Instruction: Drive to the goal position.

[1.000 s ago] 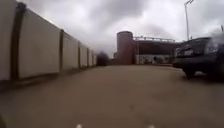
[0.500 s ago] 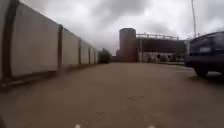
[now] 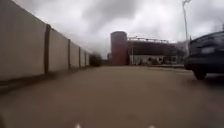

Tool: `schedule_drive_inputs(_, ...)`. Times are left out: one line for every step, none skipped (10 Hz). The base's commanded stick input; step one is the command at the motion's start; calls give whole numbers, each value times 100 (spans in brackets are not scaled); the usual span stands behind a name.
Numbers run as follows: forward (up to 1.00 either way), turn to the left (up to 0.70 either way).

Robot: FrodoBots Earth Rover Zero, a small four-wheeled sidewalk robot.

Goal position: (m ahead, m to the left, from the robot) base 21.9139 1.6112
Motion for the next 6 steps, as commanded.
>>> schedule_drive_inputs(100,7)
schedule_drive_inputs(100,7)
schedule_drive_inputs(100,7)
schedule_drive_inputs(100,7)
schedule_drive_inputs(100,7)
schedule_drive_inputs(100,7)
